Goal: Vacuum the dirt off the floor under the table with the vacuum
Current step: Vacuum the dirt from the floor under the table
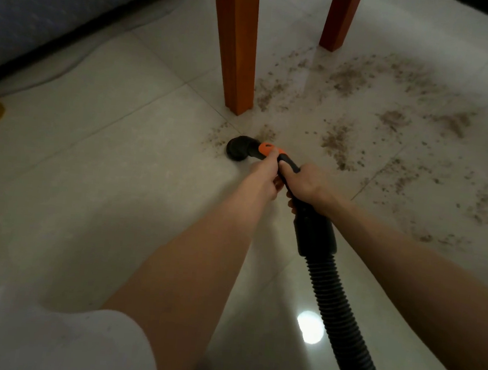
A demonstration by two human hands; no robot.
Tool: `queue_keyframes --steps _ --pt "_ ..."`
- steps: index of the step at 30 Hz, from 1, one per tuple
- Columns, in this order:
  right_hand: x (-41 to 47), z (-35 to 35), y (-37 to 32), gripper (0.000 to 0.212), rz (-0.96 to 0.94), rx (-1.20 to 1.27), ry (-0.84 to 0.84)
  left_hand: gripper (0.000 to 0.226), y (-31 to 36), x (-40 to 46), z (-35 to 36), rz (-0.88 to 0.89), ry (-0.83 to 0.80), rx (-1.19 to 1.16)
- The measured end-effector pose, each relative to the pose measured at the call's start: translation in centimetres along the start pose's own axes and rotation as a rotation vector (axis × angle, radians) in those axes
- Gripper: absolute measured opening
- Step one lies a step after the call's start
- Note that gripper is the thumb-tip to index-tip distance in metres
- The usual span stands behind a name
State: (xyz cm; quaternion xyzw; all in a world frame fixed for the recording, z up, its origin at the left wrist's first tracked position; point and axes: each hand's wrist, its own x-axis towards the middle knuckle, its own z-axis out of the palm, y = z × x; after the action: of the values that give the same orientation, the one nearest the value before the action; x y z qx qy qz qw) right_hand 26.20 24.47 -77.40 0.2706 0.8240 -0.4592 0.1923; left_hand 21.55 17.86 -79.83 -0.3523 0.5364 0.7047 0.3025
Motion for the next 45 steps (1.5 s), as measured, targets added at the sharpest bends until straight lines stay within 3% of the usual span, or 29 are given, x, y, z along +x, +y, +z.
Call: queue_keyframes --steps 5,24,34,45 --pt "0.2 0.3 -0.6 0.044 0.002 0.008 -0.058 0.043 -0.2 1.5 -0.3 0.024 0.063 -0.062" --pt "0.2 -0.6 -1.6 0.042 0.048 0.085 -0.164 0.038 -0.1 3.6 -0.4 0.042 0.004 -0.129" --pt "1.1 0.6 -3.1 0.043 0.023 0.065 -0.142 0.026 1.6 4.1 -1.4 0.049 0.023 -0.113" --pt "2.9 2.9 -4.9 0.043 0.002 0.087 -0.141 0.035 4.4 4.8 -3.5 0.075 0.052 -0.094"
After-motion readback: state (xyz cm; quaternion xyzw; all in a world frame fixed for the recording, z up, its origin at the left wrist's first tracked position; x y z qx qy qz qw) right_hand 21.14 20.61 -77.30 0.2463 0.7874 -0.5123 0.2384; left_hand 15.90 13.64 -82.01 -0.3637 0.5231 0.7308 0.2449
